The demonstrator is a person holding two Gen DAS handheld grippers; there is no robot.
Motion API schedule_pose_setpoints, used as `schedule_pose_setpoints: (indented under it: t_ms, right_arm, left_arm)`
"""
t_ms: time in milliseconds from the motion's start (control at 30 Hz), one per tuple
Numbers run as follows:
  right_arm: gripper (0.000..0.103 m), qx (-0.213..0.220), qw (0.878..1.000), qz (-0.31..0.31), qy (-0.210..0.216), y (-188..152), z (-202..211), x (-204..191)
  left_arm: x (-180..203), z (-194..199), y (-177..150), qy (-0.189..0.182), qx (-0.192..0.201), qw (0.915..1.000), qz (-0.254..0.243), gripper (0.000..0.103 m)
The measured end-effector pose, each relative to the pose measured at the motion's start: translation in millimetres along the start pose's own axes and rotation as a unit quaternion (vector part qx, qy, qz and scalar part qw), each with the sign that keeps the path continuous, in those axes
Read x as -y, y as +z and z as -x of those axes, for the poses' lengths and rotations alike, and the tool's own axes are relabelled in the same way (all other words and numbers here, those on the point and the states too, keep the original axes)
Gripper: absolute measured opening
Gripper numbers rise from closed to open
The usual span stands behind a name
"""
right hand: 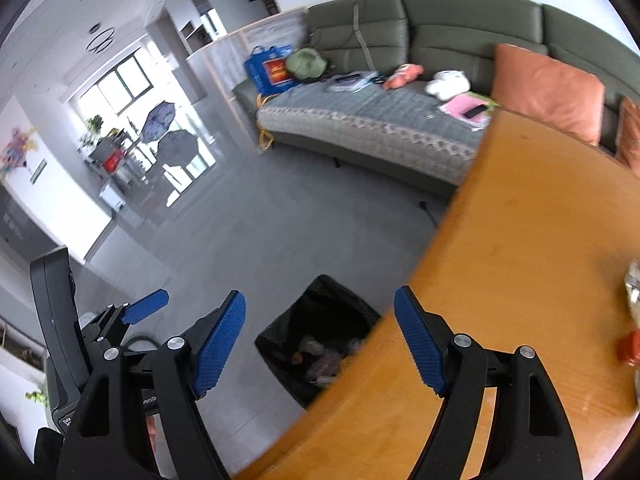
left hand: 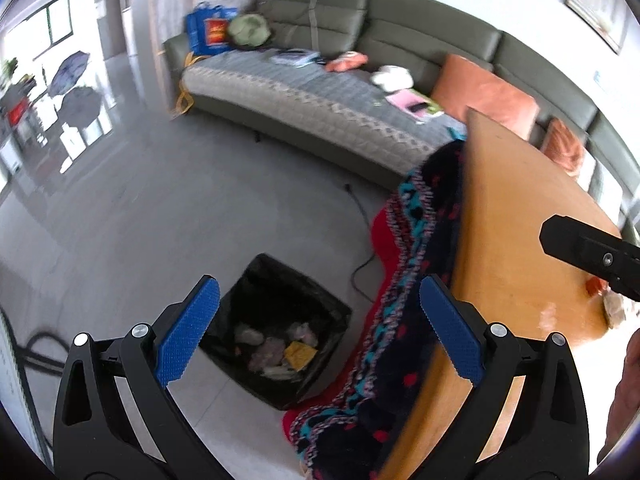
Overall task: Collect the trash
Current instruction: 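Return to the table and grasp the bread bag with the right gripper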
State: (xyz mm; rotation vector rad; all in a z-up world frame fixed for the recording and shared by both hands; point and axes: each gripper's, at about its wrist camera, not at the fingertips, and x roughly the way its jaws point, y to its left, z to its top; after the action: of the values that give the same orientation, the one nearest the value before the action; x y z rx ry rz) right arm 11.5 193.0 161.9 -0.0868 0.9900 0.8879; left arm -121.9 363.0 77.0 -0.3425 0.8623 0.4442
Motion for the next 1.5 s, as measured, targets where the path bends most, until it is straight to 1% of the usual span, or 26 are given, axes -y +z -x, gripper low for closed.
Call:
schedule_pose_setpoints:
  t_ms: [233, 367, 467, 567, 633, 733, 833, 967, 1033, 1067, 1133, 1233, 1300, 1367, 1400, 1467, 1500]
  right_arm:
    - [0.077, 0.026, 0.998, -0.048, -0.038, -14.5, 43.7, 66.4]
    - [0.077, 0.041, 0.994, -0.082, -0.063, -24.7, 68.8, 108.5]
    - [0.077, 0.050, 0.989, -0.107, -0.084, -35.7, 87.6, 141.9]
    - [0.077, 0.058, 0.983, -0.140, -0.106, -49.5, 108.6, 181.0]
    - [0.077, 0.061, 0.978, -0.156, -0.121, -57.5, 118.3, 200.3]
    - [0.077, 0.064, 0.969, -0.184, -0.154, -69.6, 131.9, 232.0]
    - [0.082, 0.069, 0.955, -0.219, -0.190, -83.5, 146.2, 262.3]
    - [0.083, 0.071, 0.926, -0.283, -0.238, -103.6, 160.4, 296.8]
    - [0.083, 0.064, 0.907, -0.323, -0.264, -113.1, 162.5, 314.1]
    - [0.083, 0.060, 0.898, -0.340, -0.271, -115.6, 161.3, 322.9]
    - [0.083, 0.051, 0.886, -0.367, -0.277, -122.7, 160.0, 336.5]
    - [0.083, 0.044, 0.876, -0.391, -0.279, -127.5, 150.7, 348.4]
    - [0.083, 0.036, 0.874, -0.391, -0.288, -124.8, 142.4, 353.3]
    - [0.083, 0.025, 0.871, -0.390, -0.298, -122.5, 133.6, 356.7]
    - [0.084, 0.019, 0.869, -0.392, -0.302, -121.7, 127.7, 359.3]
    - [0.087, 0.025, 0.863, -0.394, -0.314, -120.6, 121.9, 361.7]
    - [0.088, 0.026, 0.863, -0.394, -0.316, -121.5, 120.9, 362.0]
  left_arm:
    - [75.8, -4.2, 3.7, -0.038, -0.001, 0.9978, -0.055, 0.097]
    - [122.2, -7.3, 2.7, -0.061, -0.008, 0.9943, -0.087, 0.097]
    - [160.5, -11.1, 0.0, -0.078, -0.014, 0.9903, -0.114, 0.097]
    - [194.3, -14.0, -3.1, -0.093, -0.020, 0.9858, -0.138, 0.097]
    - [213.2, -15.1, -6.2, -0.101, -0.023, 0.9830, -0.151, 0.097]
    - [243.7, -19.1, -10.0, -0.114, -0.029, 0.9782, -0.171, 0.097]
    - [270.1, -24.3, -11.8, -0.128, -0.037, 0.9729, -0.189, 0.097]
    - [306.0, -33.6, -14.0, -0.141, -0.046, 0.9627, -0.226, 0.097]
    - [318.2, -37.8, -14.2, -0.147, -0.050, 0.9588, -0.238, 0.097]
    - [326.0, -40.7, -14.4, -0.151, -0.053, 0.9559, -0.246, 0.097]
    - [337.8, -46.0, -13.7, -0.157, -0.056, 0.9513, -0.259, 0.097]
    - [351.8, -54.7, -13.4, -0.164, -0.061, 0.9449, -0.277, 0.097]
    - [361.5, -62.2, -12.7, -0.167, -0.065, 0.9415, -0.285, 0.097]
    - [367.8, -68.2, -11.9, -0.172, -0.071, 0.9398, -0.287, 0.097]
    - [370.9, -71.1, -11.6, -0.174, -0.074, 0.9393, -0.286, 0.097]
    - [376.9, -76.8, -11.1, -0.178, -0.080, 0.9377, -0.287, 0.097]
    - [379.0, -78.3, -11.5, -0.179, -0.081, 0.9374, -0.288, 0.097]
